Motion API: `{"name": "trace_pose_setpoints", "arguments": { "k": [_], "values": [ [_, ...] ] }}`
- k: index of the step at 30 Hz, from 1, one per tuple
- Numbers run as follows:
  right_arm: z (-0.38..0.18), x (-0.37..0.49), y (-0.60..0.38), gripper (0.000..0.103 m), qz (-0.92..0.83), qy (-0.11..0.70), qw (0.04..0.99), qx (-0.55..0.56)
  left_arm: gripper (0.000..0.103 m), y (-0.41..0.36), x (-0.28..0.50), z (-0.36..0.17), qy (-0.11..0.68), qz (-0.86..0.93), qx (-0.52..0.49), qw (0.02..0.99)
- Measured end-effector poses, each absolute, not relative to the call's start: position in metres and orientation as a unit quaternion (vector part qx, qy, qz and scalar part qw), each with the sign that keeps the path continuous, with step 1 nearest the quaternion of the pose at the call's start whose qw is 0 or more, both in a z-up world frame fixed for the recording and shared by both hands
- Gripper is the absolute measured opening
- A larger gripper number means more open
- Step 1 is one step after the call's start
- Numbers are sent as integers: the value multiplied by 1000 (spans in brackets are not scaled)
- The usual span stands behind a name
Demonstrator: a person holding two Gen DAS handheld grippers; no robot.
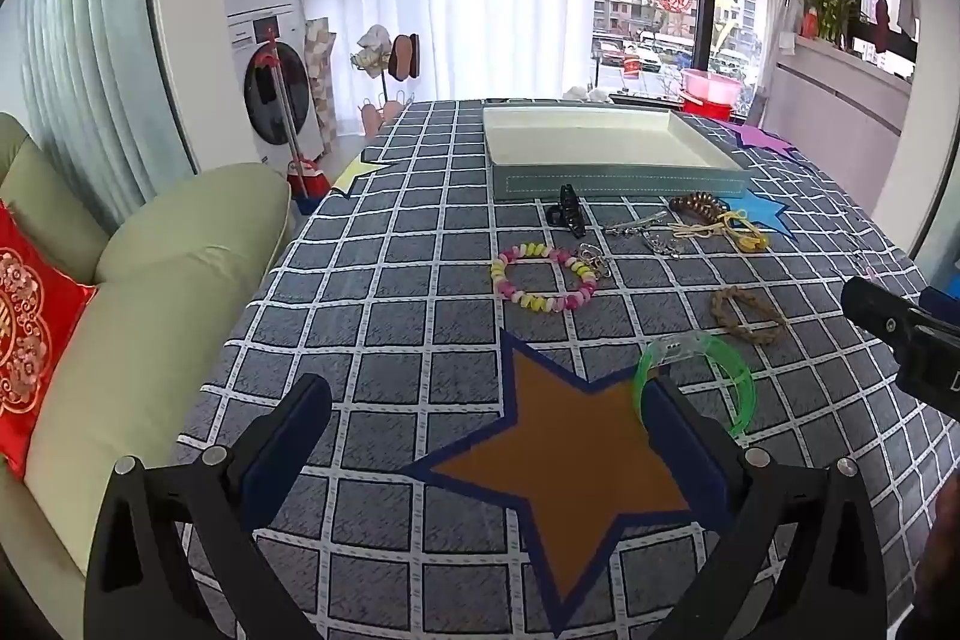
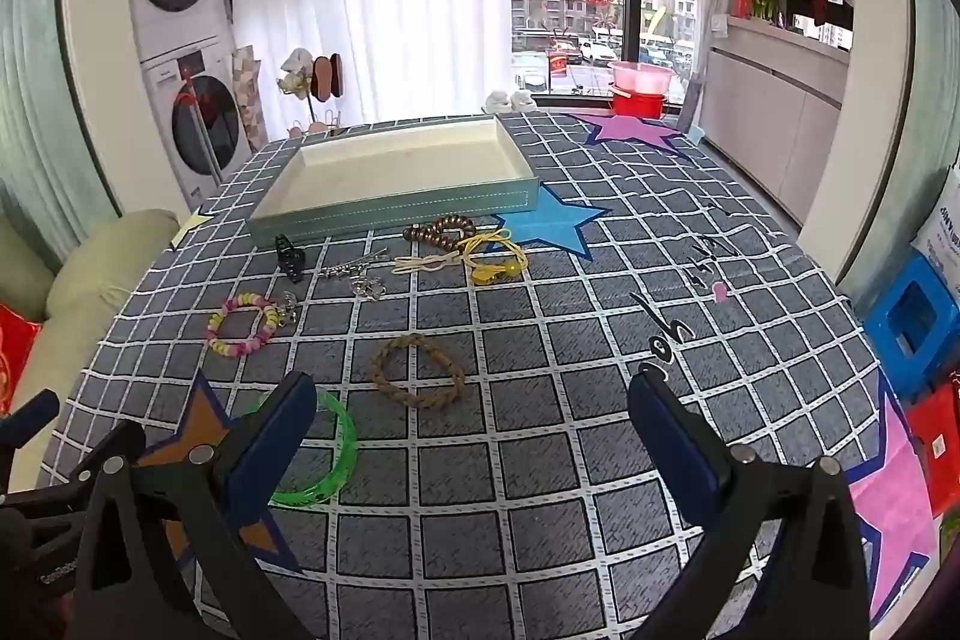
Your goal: Organize jewelry
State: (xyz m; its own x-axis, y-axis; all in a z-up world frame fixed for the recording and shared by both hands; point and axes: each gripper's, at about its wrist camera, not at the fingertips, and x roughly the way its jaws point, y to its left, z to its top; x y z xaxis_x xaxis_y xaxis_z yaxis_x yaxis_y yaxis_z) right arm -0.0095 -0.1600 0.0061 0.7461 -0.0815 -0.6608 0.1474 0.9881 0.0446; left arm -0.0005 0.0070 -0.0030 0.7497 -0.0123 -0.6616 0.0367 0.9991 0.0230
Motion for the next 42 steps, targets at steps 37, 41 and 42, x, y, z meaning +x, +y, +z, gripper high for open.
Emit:
{"name": "trace_pose_setpoints", "arguments": {
  "k": [37, 41, 42],
  "values": [
    [11, -11, -152, 103, -53, 346, 935, 47, 103, 7, -4, -5, 355, -12, 15, 935],
    [11, -11, -152, 103, -52, 347, 935, 47, 103, 7, -3, -5, 356, -12, 15, 934],
    [11, -11, -152, 103, -52, 347, 935, 47, 103, 7, -3, -5, 356, -12, 15, 934]
  ]
}}
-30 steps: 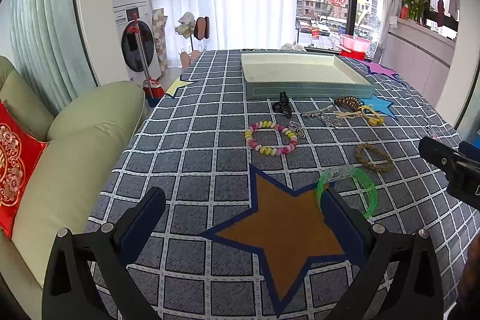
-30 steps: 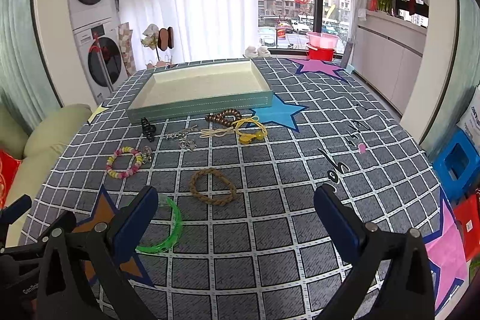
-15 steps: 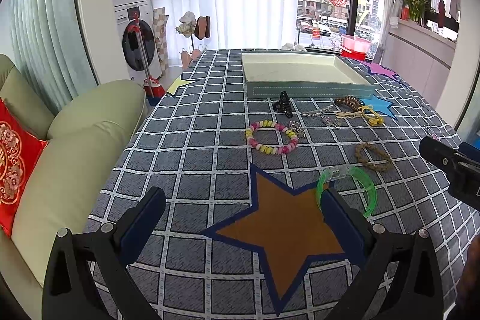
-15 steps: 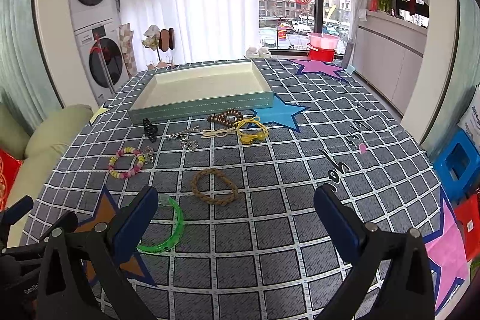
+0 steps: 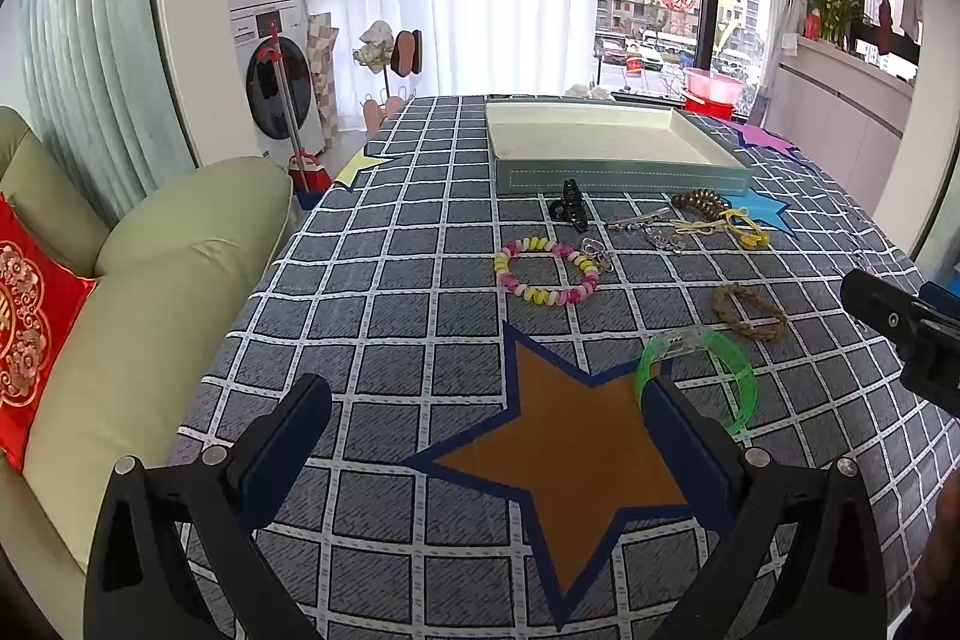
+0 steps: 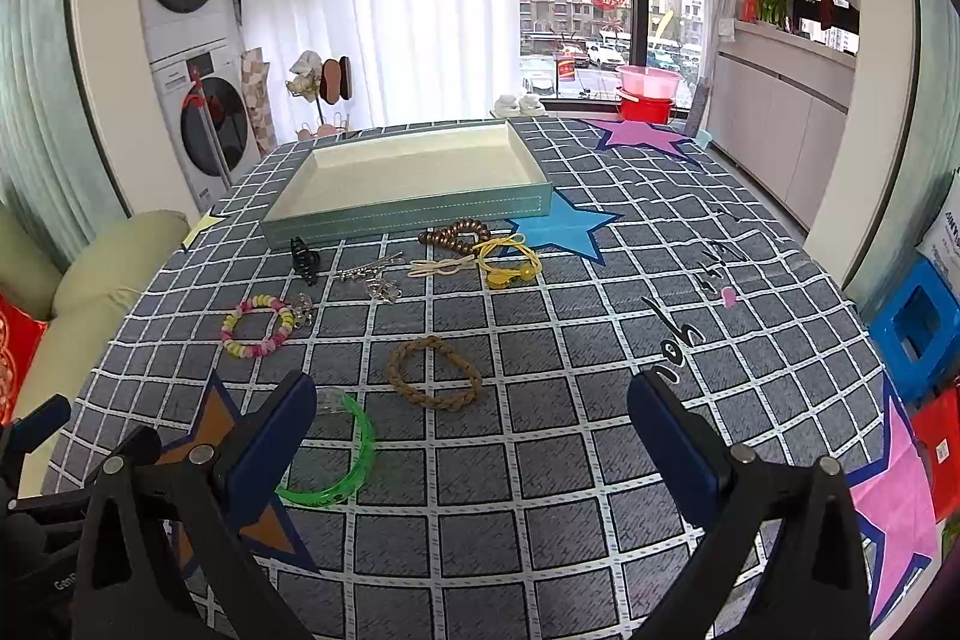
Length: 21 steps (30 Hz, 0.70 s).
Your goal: Organize jewelry
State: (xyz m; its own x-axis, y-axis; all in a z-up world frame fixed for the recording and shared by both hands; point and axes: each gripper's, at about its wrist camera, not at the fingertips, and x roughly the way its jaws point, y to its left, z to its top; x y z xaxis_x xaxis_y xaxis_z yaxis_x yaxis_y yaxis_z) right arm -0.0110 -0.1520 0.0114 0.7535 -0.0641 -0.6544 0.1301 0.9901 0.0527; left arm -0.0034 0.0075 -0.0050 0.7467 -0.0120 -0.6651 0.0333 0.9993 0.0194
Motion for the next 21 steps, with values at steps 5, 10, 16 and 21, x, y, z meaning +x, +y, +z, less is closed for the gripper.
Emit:
{"name": "trace_pose_setpoints", "arguments": {
  "k": [5, 10, 16, 21],
  "values": [
    [11, -11, -152, 103, -52, 347, 935, 47, 103, 8, -4, -6, 356, -13, 16, 934],
    [11, -11, -152, 103, -52, 347, 935, 47, 103, 8, -4, -6, 357, -12, 15, 934],
    [11, -11, -152, 103, -51, 347, 935, 47, 103, 8, -4, -6, 356, -12, 15, 934],
    [10, -12, -153, 103, -51, 347, 935, 48, 103, 8, -4, -7, 357, -12, 14, 934]
  ]
}}
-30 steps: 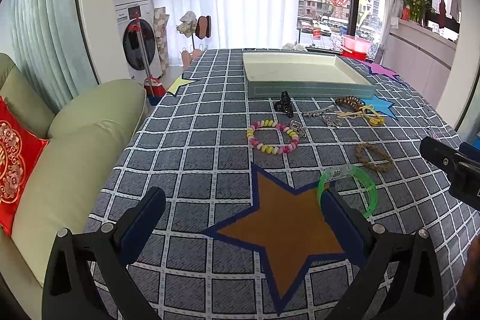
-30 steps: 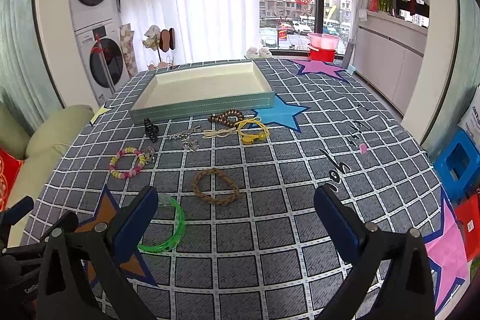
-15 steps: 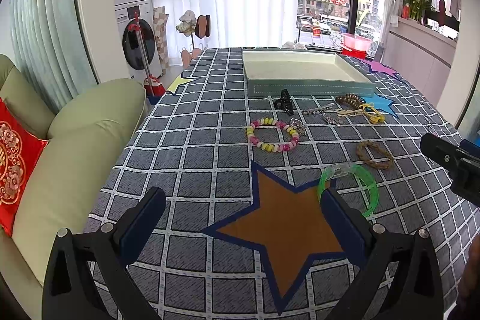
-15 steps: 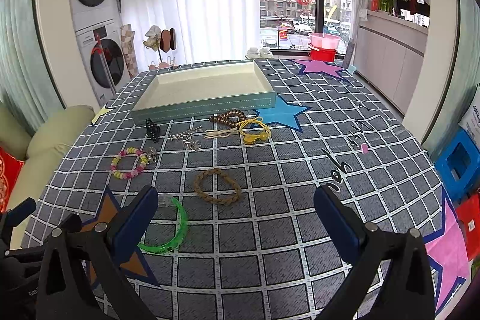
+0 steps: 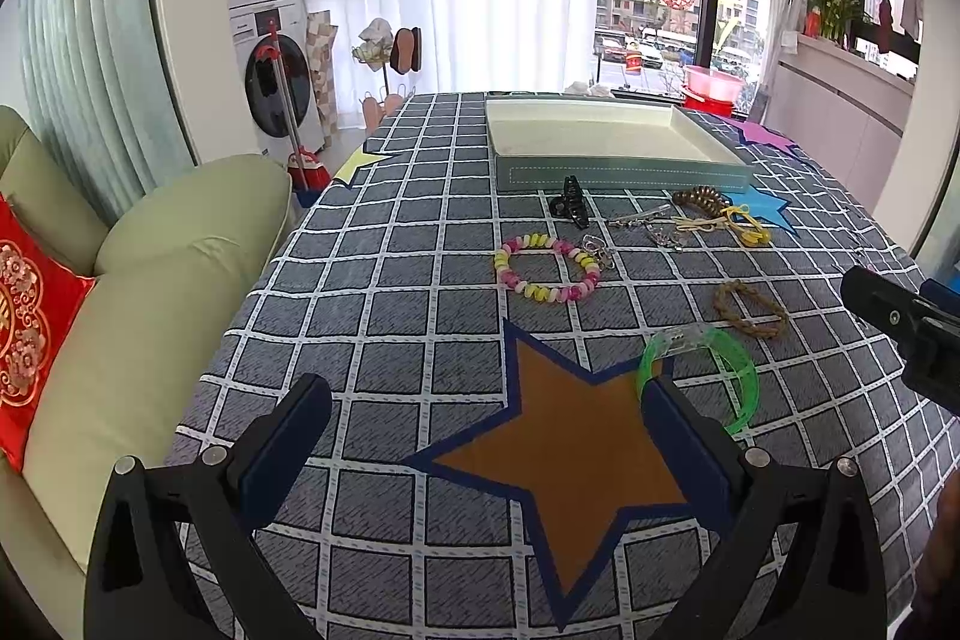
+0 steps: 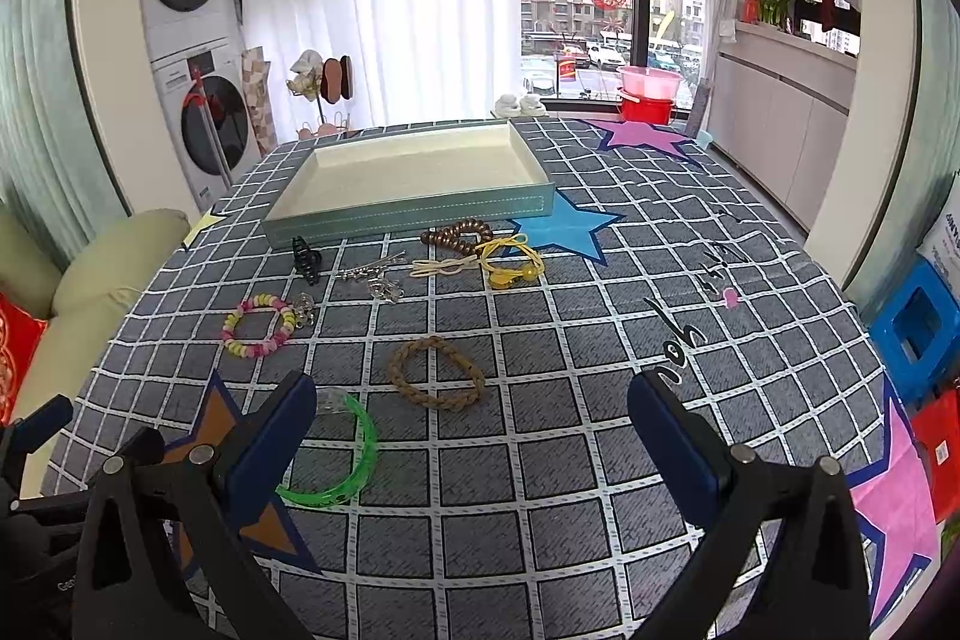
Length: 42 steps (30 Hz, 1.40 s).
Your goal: Organize jewelry
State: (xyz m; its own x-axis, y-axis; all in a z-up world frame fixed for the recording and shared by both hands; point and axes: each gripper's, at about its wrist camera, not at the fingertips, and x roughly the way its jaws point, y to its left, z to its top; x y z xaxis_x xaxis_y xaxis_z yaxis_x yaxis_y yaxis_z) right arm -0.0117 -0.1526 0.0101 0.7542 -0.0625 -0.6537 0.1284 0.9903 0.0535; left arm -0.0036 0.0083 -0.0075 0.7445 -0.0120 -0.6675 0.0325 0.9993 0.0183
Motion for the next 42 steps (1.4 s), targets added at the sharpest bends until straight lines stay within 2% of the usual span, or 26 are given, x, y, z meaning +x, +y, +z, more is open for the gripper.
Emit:
{"name": "trace_pose_setpoints", "arguments": {
  "k": [42],
  "values": [
    [11, -11, -150, 103, -47, 347, 935, 50, 103, 5, -3, -9, 363, -15, 19, 932]
  ]
}}
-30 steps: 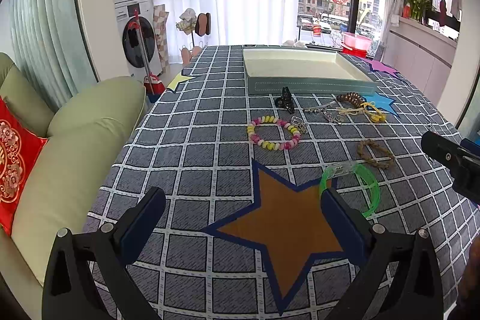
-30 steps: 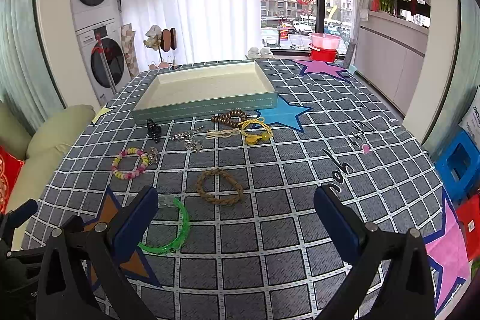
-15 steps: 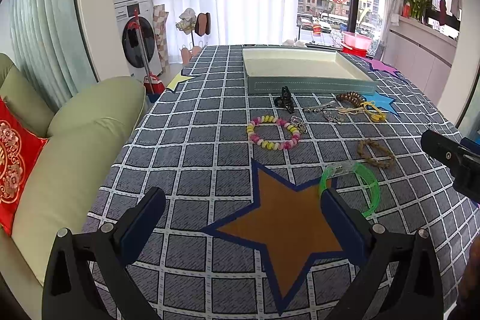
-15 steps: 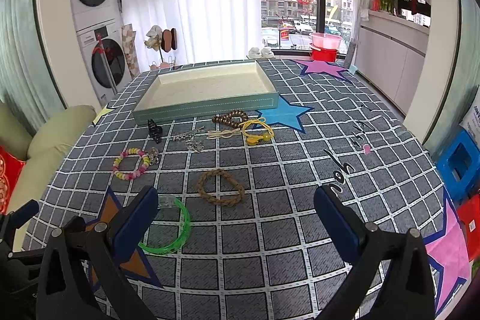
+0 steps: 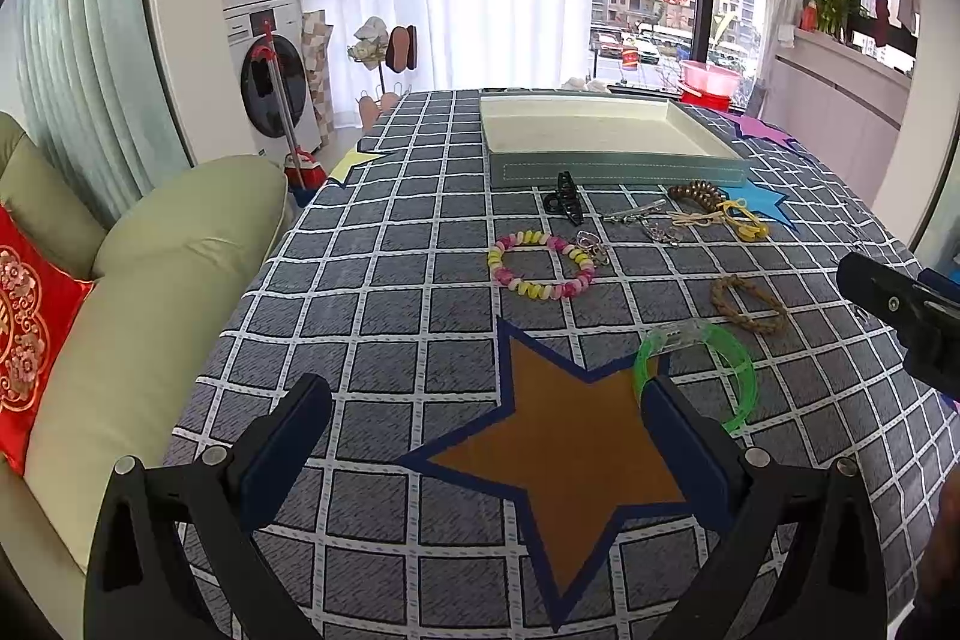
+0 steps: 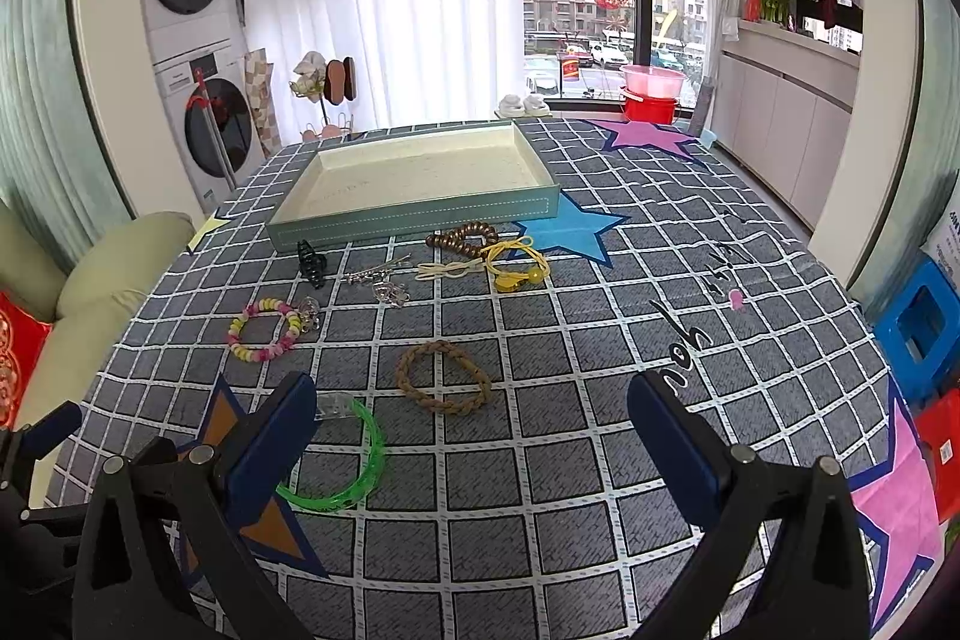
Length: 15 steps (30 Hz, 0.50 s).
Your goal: Organize jewelry
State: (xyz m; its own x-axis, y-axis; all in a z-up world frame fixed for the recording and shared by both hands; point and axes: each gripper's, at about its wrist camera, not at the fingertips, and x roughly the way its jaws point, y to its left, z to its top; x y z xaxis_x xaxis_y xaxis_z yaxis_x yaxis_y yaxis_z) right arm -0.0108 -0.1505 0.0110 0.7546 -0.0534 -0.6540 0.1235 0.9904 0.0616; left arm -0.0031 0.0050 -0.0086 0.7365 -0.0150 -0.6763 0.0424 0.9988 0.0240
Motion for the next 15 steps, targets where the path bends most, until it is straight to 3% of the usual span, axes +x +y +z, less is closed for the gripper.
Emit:
{"name": "trace_pose_setpoints", "arguments": {
  "k": [15],
  "values": [
    [8, -7, -151, 103, -46, 355, 932, 52, 103, 6, 2, -10, 375, -16, 17, 927]
  ]
}}
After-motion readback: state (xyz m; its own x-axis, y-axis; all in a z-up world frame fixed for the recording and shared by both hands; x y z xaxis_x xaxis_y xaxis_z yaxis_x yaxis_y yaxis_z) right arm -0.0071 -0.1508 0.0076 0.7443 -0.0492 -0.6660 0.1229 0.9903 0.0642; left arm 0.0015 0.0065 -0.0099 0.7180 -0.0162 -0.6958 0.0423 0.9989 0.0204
